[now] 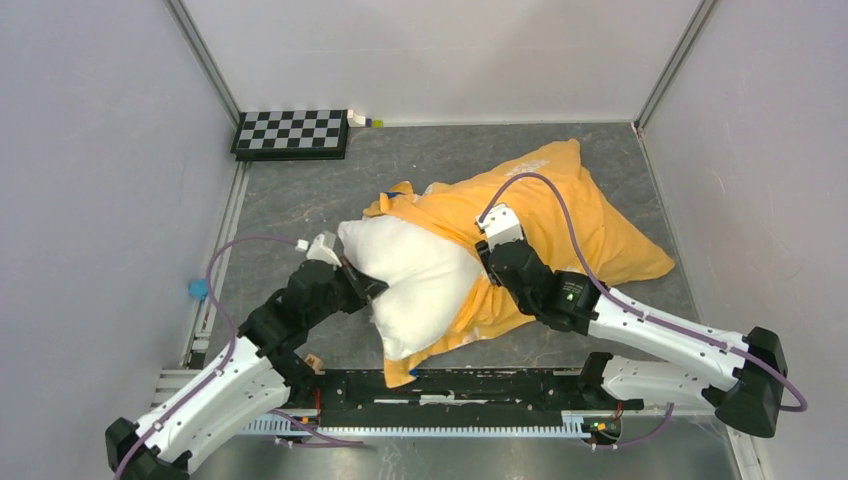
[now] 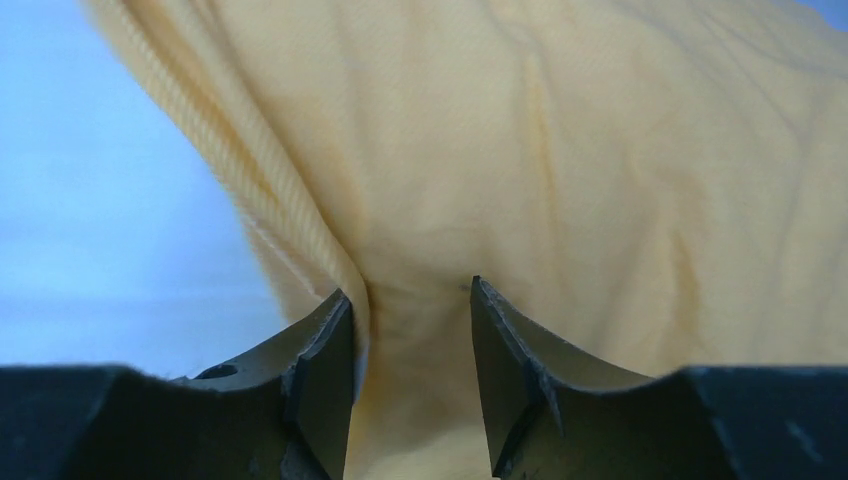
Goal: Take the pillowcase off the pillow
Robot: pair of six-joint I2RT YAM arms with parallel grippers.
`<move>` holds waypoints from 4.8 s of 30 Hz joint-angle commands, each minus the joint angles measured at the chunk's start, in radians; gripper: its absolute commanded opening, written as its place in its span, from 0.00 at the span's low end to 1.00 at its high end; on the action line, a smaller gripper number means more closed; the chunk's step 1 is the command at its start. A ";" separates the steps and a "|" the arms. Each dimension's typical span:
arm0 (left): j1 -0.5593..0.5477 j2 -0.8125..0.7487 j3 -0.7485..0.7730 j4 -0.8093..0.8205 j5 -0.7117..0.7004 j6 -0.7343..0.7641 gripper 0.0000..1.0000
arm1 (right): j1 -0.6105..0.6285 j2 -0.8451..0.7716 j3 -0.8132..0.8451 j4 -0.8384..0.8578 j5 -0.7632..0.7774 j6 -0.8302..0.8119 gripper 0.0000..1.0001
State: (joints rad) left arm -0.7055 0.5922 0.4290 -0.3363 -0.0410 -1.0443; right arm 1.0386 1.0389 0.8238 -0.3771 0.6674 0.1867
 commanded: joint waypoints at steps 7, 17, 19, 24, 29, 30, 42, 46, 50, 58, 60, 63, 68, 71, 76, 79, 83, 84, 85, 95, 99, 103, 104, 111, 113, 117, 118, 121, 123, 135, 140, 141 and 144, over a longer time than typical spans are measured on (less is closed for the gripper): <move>0.394 0.021 0.184 -0.236 -0.060 0.213 0.02 | -0.406 -0.177 -0.154 0.015 0.075 0.129 0.31; 0.640 0.100 0.357 -0.305 -0.089 0.371 0.02 | -0.672 -0.261 -0.178 0.000 -0.028 0.155 0.06; 0.642 0.100 0.398 -0.325 -0.137 0.414 0.02 | -0.687 -0.280 -0.185 0.021 -0.054 0.150 0.04; 0.643 0.141 0.466 -0.355 -0.159 0.499 0.02 | -0.694 -0.283 -0.167 0.038 -0.091 0.140 0.03; 0.643 0.140 0.471 -0.344 -0.189 0.544 0.02 | -0.694 -0.294 -0.162 0.080 -0.271 0.091 0.00; 0.643 0.144 0.479 -0.352 -0.217 0.552 0.02 | -0.694 -0.298 -0.158 0.073 -0.268 0.094 0.00; 0.642 0.141 0.484 -0.330 -0.209 0.590 0.02 | -0.694 -0.307 -0.125 0.120 -0.553 -0.004 0.43; 0.642 0.167 0.478 -0.320 -0.118 0.577 0.02 | -0.694 -0.283 -0.136 0.145 -0.764 0.027 0.98; 0.642 0.172 0.470 -0.331 -0.171 0.576 0.02 | -0.693 -0.246 -0.140 0.081 -0.814 -0.006 0.98; 0.641 0.171 0.447 -0.335 -0.262 0.549 0.03 | -0.693 -0.288 -0.155 -0.147 -0.940 -0.034 0.98; 0.642 0.170 0.443 -0.336 -0.269 0.527 0.03 | -0.693 -0.311 -0.176 -0.166 -0.868 -0.022 0.98; 0.643 0.172 0.441 -0.340 -0.291 0.508 0.03 | -0.693 -0.305 -0.210 -0.195 -0.791 -0.011 0.98; 0.642 0.194 0.470 -0.441 -0.552 0.367 0.04 | -0.692 -0.280 -0.246 -0.178 -0.707 0.070 0.98; 0.642 0.201 0.471 -0.453 -0.578 0.361 0.04 | -0.693 -0.266 -0.288 -0.103 -0.696 0.127 0.98; 0.643 0.202 0.461 -0.452 -0.589 0.356 0.04 | -0.693 -0.224 -0.325 0.005 -0.663 0.183 0.98; 0.642 0.199 0.462 -0.459 -0.639 0.359 0.04 | -0.693 -0.215 -0.363 0.113 -0.782 0.124 0.98; 0.643 0.207 0.487 -0.528 -0.782 0.279 0.04 | -0.693 -0.129 -0.358 0.146 -0.760 0.081 0.98; 0.643 0.210 0.492 -0.542 -0.805 0.260 0.04 | -0.694 -0.093 -0.348 0.145 -0.767 0.079 0.98; 0.644 0.212 0.496 -0.551 -0.815 0.250 0.04 | -0.693 -0.067 -0.342 0.156 -0.794 0.076 0.98; 0.644 0.220 0.484 -0.554 -0.787 0.249 0.04 | -0.694 -0.044 -0.354 0.254 -0.725 0.131 0.17; 0.643 0.218 0.497 -0.589 -0.855 0.212 0.04 | -0.697 -0.075 -0.313 0.170 -0.465 0.157 0.09; 0.643 0.218 0.507 -0.607 -0.904 0.198 0.02 | -0.747 -0.086 -0.278 0.113 -0.227 0.216 0.00; 0.643 0.218 0.508 -0.611 -0.914 0.198 0.02 | -0.775 -0.089 -0.268 0.105 -0.196 0.227 0.00; 0.644 0.218 0.502 -0.616 -0.944 0.199 0.02 | -1.102 -0.109 -0.242 0.116 -0.270 0.319 0.00; 0.644 0.215 0.501 -0.619 -0.952 0.196 0.02 | -1.199 -0.102 -0.253 0.121 -0.340 0.358 0.00; 0.644 0.214 0.499 -0.619 -0.965 0.199 0.02 | -1.355 -0.087 -0.281 0.142 -0.443 0.383 0.00; 0.643 0.215 0.499 -0.619 -0.965 0.199 0.02 | -1.383 -0.085 -0.283 0.142 -0.452 0.385 0.00; 0.643 0.215 0.499 -0.623 -0.975 0.197 0.02 | -1.414 -0.096 -0.289 0.149 -0.463 0.396 0.00; 0.643 0.212 0.508 -0.639 -0.994 0.182 0.02 | -1.414 -0.118 -0.296 0.160 -0.456 0.401 0.00; 0.644 0.215 0.610 -0.708 -1.078 0.101 0.02 | -1.427 -0.145 -0.258 0.165 -0.404 0.490 0.00; 0.646 0.264 0.684 -0.694 -1.018 0.105 0.02 | -1.427 -0.125 -0.215 0.237 -0.533 0.434 0.00; 0.644 0.279 0.690 -0.692 -1.012 0.105 0.02 | -1.427 -0.125 -0.208 0.254 -0.557 0.419 0.00; 0.645 0.310 0.698 -0.688 -1.019 0.107 0.02 | -1.427 -0.119 -0.173 0.243 -0.512 0.401 0.00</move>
State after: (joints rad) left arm -0.1158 0.8864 1.0542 -1.0481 -0.6273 -0.9257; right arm -0.3149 0.9157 0.5488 -0.3065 -0.1398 0.6506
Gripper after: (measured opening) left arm 0.066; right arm 0.010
